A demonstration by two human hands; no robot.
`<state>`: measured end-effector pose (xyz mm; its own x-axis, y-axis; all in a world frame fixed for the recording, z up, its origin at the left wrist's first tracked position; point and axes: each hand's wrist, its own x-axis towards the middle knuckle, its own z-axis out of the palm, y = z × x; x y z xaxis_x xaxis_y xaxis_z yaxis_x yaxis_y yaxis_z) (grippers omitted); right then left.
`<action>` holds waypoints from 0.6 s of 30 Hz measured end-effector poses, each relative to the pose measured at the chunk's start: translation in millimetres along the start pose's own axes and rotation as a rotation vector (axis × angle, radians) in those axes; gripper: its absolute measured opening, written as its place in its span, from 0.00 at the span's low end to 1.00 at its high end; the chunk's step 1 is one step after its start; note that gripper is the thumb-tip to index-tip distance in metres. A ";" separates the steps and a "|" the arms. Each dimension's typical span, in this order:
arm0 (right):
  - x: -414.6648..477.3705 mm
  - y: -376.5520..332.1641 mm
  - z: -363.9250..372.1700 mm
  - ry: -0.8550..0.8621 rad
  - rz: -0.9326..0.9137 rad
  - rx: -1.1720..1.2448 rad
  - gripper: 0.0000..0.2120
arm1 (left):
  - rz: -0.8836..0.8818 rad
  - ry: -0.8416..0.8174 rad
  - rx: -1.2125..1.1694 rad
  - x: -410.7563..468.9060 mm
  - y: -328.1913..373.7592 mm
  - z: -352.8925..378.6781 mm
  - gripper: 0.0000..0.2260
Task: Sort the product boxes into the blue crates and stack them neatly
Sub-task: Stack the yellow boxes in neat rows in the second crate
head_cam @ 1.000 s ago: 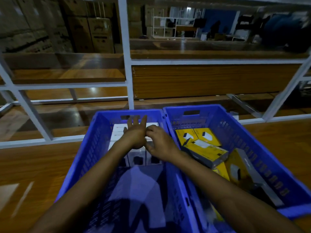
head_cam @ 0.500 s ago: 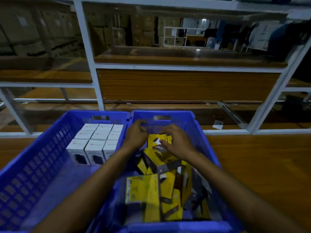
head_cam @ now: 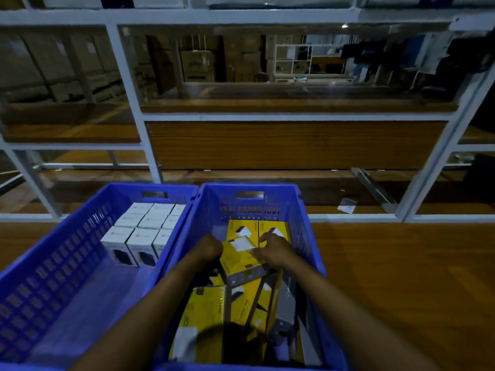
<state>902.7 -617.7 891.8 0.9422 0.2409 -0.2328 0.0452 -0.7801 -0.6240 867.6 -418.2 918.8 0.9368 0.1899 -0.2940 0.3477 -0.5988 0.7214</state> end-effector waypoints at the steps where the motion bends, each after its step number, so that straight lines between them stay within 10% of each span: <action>1: 2.0 -1.8 -1.1 -0.030 0.016 -0.007 0.27 | -0.035 0.004 -0.052 1.4 0.5 -0.9 0.14; 6: 16.2 -12.1 -0.4 -0.112 0.078 -0.029 0.17 | -0.066 -0.104 -0.304 6.6 4.1 -1.9 0.08; 18: 16.4 -26.0 -21.1 0.243 0.196 1.068 0.12 | 0.010 -0.106 -0.886 33.8 30.5 -0.3 0.10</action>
<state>924.0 -605.6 919.9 0.9471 -0.0428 -0.3180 -0.3099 0.1343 -0.9412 909.9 -429.8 931.1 0.9468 0.0882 -0.3096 0.2832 0.2295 0.9312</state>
